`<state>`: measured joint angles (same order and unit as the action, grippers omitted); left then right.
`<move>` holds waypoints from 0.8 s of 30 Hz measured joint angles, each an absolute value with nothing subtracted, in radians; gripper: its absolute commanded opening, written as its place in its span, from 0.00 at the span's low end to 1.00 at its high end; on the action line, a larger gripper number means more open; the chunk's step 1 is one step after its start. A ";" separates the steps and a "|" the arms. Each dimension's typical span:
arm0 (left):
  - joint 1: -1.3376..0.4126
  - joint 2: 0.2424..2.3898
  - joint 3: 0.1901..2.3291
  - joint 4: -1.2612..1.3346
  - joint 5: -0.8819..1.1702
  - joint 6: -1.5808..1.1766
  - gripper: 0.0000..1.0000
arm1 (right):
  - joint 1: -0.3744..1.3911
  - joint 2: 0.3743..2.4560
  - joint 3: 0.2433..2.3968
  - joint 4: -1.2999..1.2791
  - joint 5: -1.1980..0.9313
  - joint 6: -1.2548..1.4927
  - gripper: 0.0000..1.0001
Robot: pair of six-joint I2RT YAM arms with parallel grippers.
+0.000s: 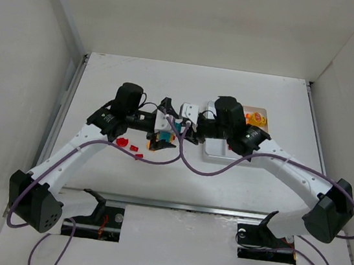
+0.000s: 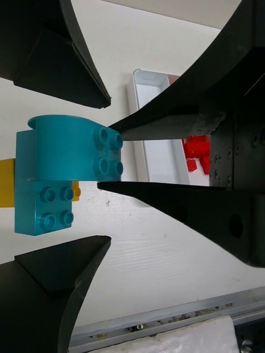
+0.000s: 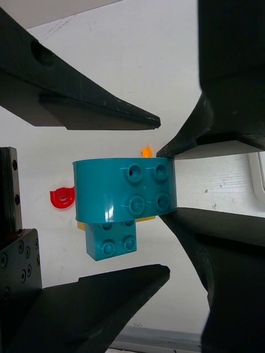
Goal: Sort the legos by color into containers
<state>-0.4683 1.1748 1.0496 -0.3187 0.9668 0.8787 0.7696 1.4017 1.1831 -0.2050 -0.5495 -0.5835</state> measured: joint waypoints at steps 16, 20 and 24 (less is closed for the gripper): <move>-0.470 1.160 1.068 -0.478 0.808 1.029 1.00 | 0.774 1.401 1.183 -0.202 -0.529 -0.583 0.00; -0.470 1.155 1.068 -0.478 0.780 1.028 1.00 | 0.774 1.399 1.180 -0.202 -0.528 -0.583 0.00; -0.470 1.155 1.066 -0.479 0.770 1.033 0.81 | 0.774 1.395 1.179 -0.201 -0.527 -0.583 0.00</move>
<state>-0.4702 1.1549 1.0664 -0.4789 0.7704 1.0332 0.7738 1.3952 1.1786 -0.2012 -0.5274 -0.5831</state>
